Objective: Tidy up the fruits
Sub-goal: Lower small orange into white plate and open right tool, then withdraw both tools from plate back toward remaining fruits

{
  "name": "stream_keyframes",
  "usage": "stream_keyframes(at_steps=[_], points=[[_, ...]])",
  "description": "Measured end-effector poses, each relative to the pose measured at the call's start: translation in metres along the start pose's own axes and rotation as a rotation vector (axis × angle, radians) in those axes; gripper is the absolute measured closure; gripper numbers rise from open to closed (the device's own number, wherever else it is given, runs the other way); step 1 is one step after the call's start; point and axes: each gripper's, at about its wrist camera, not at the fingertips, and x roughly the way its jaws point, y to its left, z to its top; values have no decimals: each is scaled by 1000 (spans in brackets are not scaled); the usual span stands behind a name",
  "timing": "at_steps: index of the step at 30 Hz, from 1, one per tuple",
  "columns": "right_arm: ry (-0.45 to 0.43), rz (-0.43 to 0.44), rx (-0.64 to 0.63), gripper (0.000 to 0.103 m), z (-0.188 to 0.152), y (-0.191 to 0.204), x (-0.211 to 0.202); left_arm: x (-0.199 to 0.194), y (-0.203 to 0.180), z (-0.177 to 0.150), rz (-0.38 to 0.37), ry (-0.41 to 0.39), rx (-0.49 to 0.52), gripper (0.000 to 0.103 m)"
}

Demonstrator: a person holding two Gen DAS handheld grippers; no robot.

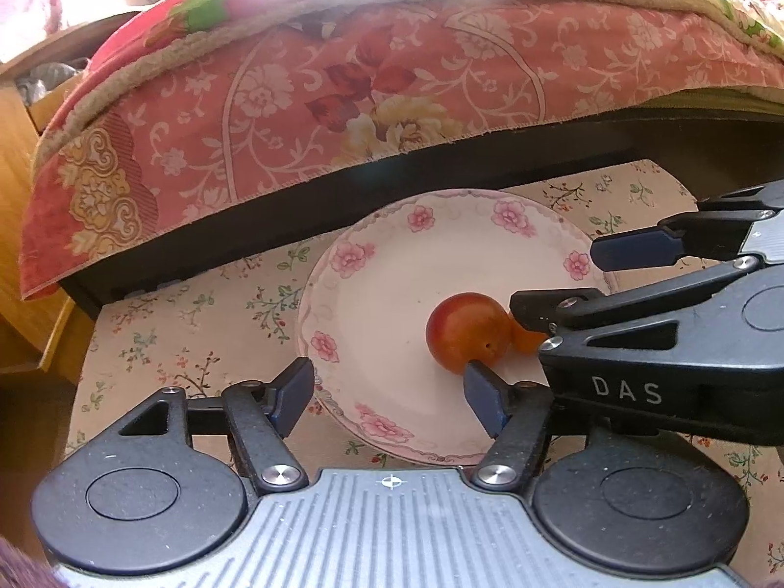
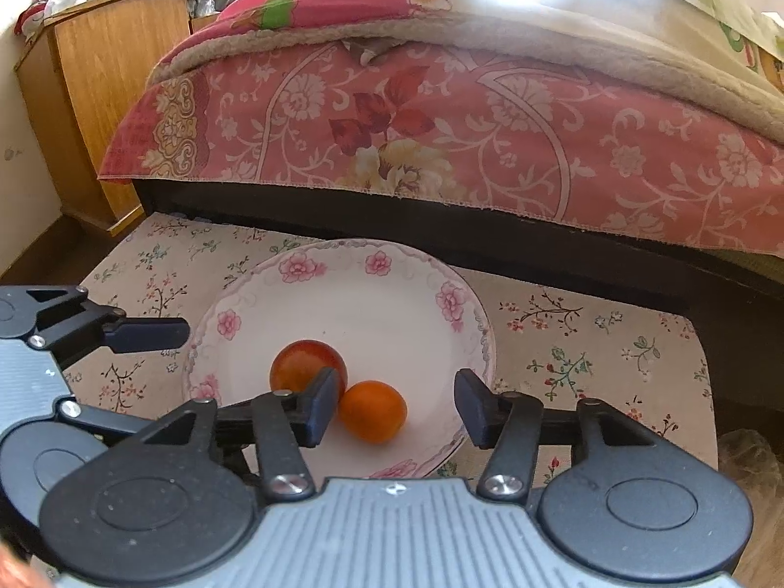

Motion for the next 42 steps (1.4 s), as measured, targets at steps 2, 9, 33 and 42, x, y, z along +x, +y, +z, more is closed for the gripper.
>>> stream_keyframes(at_steps=[2,9,33,42], points=[[1,-2,2,47,0,0,-1,-1,1,0,3,0,-3,27],[-3,-21,14,47,2,-1,-7,-10,3,1,10,-18,-14,23],[86,-80,27,47,-45,12,-70,-70,12,-36,-13,-18,-88,20],[150,-109,6,47,-69,26,-83,-85,2,-65,-29,25,-82,20]])
